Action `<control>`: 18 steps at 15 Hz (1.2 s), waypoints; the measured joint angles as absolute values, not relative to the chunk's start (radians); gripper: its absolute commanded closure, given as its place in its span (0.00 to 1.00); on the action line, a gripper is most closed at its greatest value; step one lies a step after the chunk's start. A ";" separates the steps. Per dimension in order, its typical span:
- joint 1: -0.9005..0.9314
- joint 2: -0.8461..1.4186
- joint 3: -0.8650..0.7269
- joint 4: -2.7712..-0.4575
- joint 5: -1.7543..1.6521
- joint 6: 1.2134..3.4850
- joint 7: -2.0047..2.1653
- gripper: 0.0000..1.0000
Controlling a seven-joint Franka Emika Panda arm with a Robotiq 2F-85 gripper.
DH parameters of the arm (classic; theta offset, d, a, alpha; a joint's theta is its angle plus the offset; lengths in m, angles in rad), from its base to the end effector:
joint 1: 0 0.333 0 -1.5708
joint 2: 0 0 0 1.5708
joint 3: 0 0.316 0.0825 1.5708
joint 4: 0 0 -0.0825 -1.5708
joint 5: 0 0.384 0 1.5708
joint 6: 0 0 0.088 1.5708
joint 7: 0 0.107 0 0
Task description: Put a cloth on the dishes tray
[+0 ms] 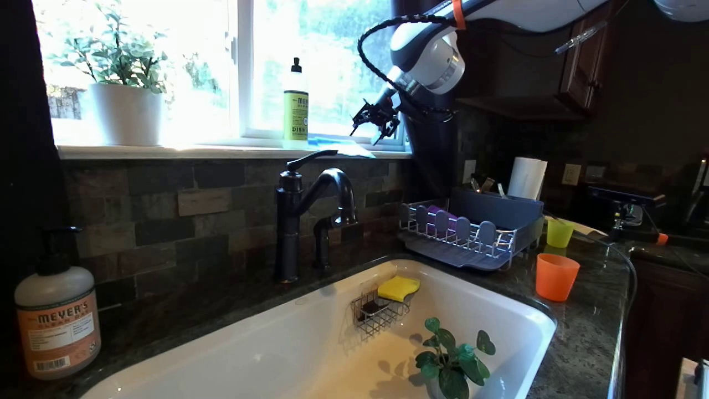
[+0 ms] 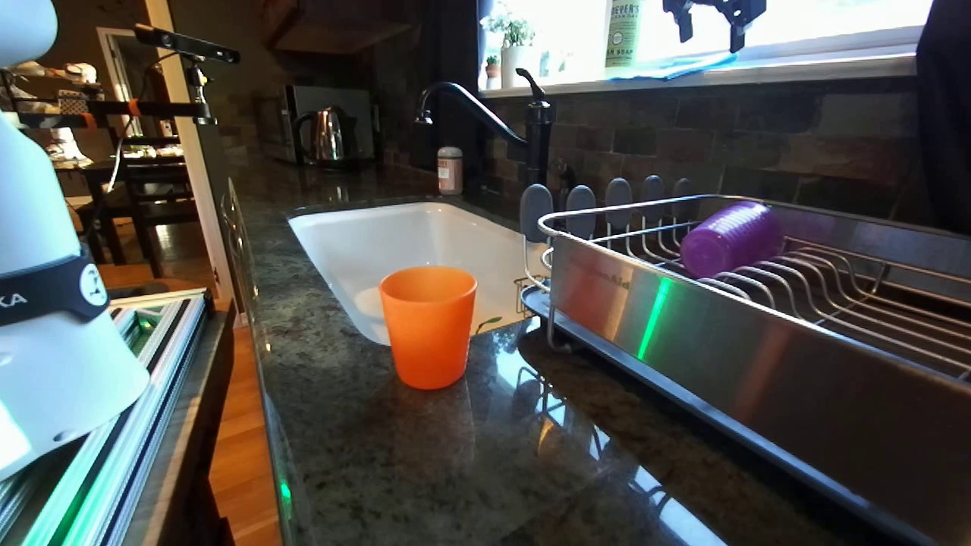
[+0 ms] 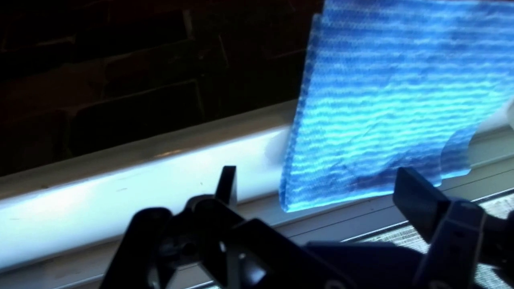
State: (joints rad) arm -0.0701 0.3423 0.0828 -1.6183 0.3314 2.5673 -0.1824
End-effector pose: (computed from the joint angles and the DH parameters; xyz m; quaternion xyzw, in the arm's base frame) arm 0.7032 -0.0041 0.4954 -0.9454 0.0197 -0.3047 0.1139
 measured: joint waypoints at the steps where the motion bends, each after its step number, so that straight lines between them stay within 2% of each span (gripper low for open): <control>1: -0.074 0.351 0.090 -1.611 0.340 2.568 -0.197 0.05; 2: -0.079 0.361 0.097 -1.602 0.347 2.568 -0.209 0.10; 4: -0.087 0.382 0.112 -1.584 0.365 2.568 -0.233 0.31; 7: -0.101 0.414 0.132 -1.551 0.382 2.568 -0.260 0.57; 12: -0.115 0.450 0.151 -1.505 0.386 2.568 -0.267 0.95; 14: -0.118 0.460 0.157 -1.494 0.387 2.568 -0.267 1.00; 18: -0.118 0.466 0.160 -1.488 0.388 2.568 -0.266 1.00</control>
